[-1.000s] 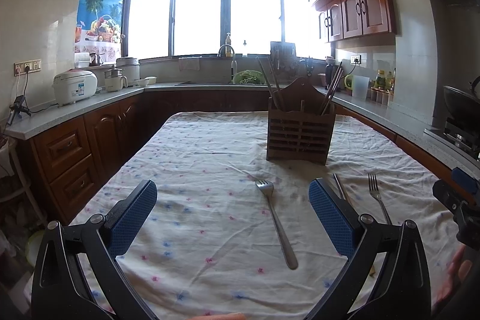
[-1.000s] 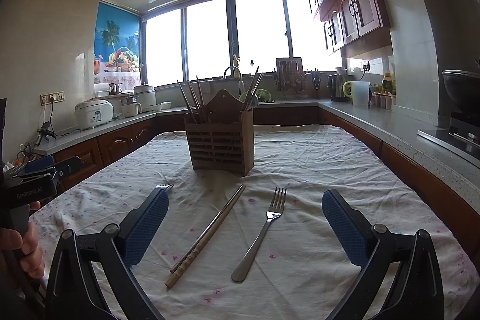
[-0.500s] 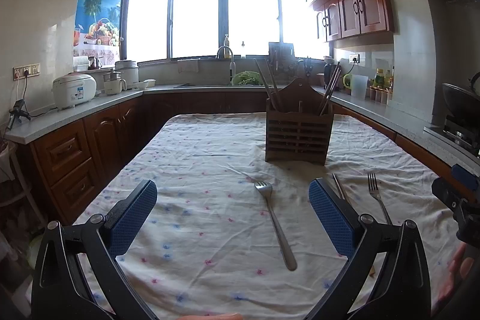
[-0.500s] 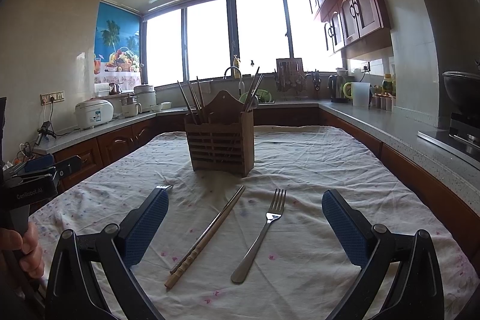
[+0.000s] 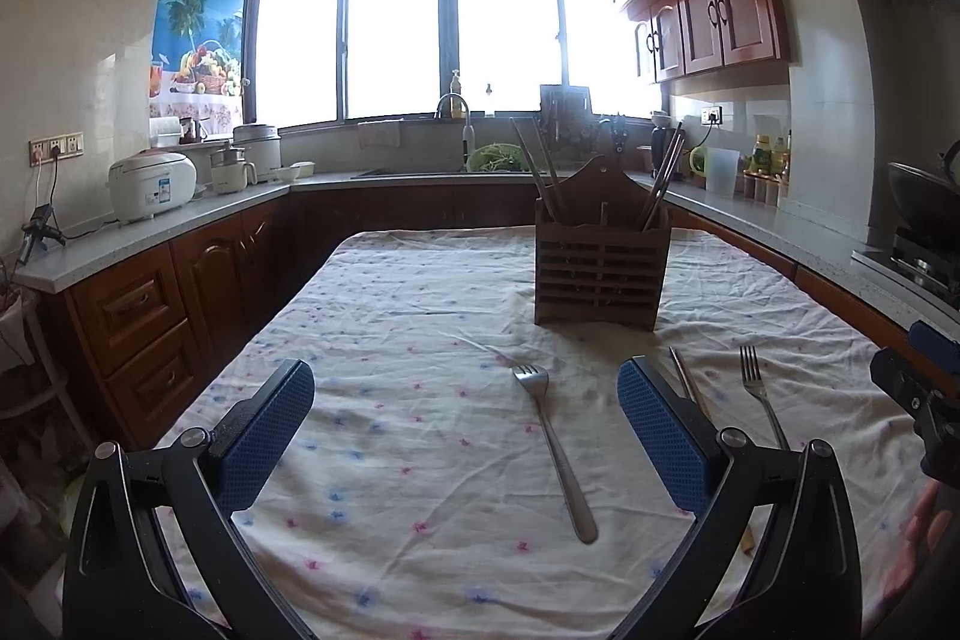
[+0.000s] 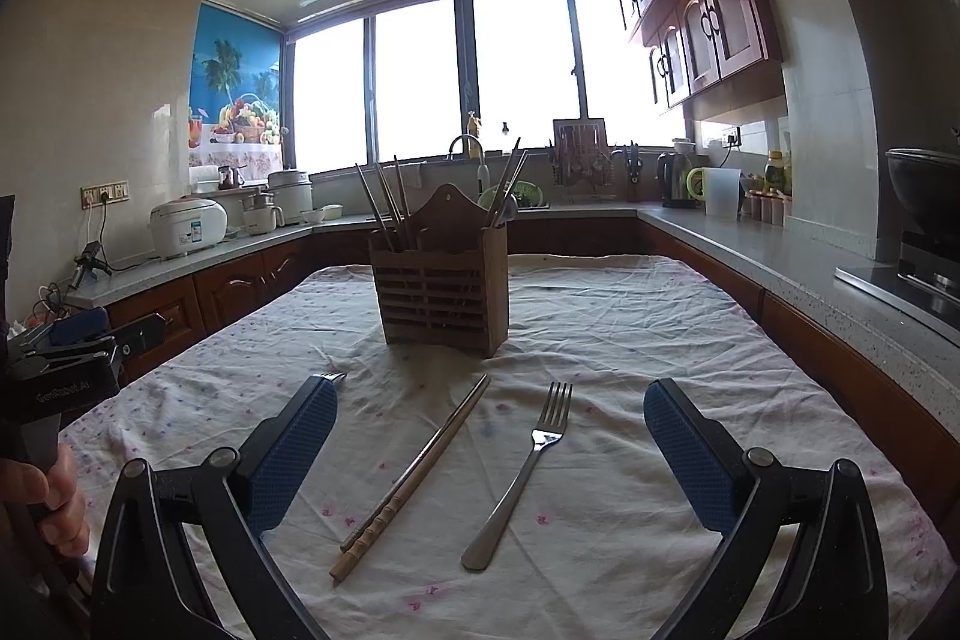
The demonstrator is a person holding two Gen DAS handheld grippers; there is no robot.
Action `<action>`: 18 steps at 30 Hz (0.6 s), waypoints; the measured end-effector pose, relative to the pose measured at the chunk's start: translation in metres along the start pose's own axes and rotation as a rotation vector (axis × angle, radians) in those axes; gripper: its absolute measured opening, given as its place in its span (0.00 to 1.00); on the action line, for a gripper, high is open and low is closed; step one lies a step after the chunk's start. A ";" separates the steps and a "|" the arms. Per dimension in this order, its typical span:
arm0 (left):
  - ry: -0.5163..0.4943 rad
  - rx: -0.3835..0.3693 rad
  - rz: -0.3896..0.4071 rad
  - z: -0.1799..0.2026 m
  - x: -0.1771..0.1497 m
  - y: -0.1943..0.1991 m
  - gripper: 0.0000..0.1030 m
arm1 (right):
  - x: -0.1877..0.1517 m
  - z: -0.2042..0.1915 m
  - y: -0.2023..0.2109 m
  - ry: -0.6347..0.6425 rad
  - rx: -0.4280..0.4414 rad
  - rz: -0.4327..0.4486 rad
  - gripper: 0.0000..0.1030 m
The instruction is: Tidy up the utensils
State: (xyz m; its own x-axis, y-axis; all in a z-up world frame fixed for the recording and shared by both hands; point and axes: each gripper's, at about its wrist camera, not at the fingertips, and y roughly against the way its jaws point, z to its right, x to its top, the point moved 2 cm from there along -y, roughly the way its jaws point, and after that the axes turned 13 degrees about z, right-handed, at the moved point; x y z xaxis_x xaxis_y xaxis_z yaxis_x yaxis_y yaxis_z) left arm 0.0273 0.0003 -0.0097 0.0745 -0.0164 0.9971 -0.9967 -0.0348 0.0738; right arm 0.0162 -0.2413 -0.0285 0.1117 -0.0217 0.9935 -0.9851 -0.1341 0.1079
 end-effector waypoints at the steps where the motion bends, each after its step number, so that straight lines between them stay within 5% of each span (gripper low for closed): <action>1: 0.001 0.001 0.002 0.000 0.000 0.000 1.00 | 0.000 0.000 0.000 0.000 0.000 0.001 1.00; 18: -0.002 -0.009 -0.004 0.000 -0.004 0.000 1.00 | 0.002 0.000 0.000 0.001 -0.001 0.004 1.00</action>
State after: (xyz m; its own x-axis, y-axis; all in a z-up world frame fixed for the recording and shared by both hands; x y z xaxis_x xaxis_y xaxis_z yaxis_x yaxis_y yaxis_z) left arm 0.0268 0.0004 -0.0133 0.0785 -0.0185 0.9967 -0.9966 -0.0257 0.0780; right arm 0.0161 -0.2414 -0.0265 0.1077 -0.0210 0.9940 -0.9856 -0.1333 0.1040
